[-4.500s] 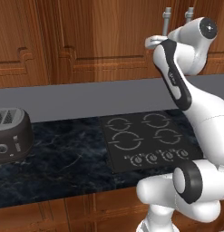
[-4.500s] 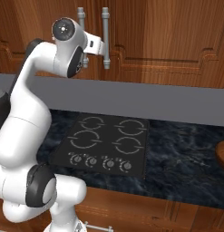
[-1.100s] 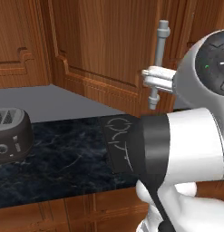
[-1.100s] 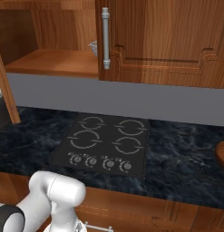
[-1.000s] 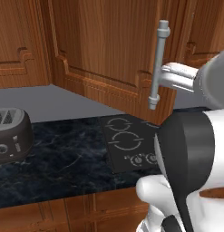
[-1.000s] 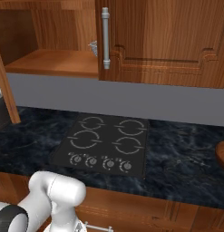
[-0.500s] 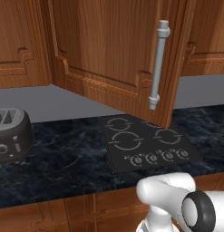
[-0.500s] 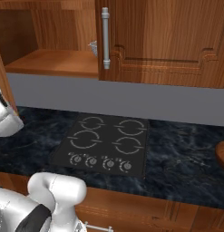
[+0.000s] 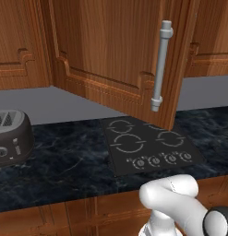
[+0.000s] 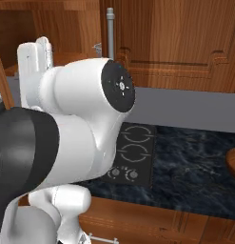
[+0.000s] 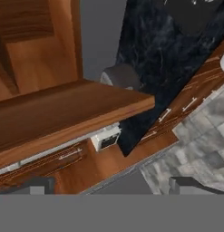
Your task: Open the cabinet and setup a tea strainer by placing it in the bowl upright.
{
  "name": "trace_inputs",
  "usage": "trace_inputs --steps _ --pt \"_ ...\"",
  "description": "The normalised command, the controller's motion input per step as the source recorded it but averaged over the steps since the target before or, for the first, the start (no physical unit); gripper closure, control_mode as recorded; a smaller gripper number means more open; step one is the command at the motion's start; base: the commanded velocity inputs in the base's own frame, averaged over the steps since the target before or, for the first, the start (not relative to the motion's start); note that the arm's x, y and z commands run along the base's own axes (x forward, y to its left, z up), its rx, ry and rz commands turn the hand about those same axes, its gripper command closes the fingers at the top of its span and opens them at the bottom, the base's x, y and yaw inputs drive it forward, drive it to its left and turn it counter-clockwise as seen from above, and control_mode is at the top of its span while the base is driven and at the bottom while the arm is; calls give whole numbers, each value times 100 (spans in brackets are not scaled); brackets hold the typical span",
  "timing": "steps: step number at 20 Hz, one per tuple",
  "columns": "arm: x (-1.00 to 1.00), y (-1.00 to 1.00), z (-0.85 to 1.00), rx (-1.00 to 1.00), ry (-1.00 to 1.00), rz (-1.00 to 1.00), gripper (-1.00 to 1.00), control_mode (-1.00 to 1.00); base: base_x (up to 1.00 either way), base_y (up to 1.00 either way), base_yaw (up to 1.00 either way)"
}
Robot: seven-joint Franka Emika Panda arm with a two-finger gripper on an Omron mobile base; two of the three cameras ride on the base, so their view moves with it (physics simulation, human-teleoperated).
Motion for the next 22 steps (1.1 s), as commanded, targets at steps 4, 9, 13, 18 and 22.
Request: trace_inputs --steps 4,9,13,18,22 --pt "46 26 -22 18 15 27 -100 -100 0 0 0" --pt "56 54 -33 0 2 18 -100 -100 0 0 0" --pt "66 33 -12 0 1 5 -100 -100 0 0 0" --pt "73 4 0 0 2 0 -100 -100 0 0 0" --pt "56 12 0 0 2 2 -100 -100 0 0 0"
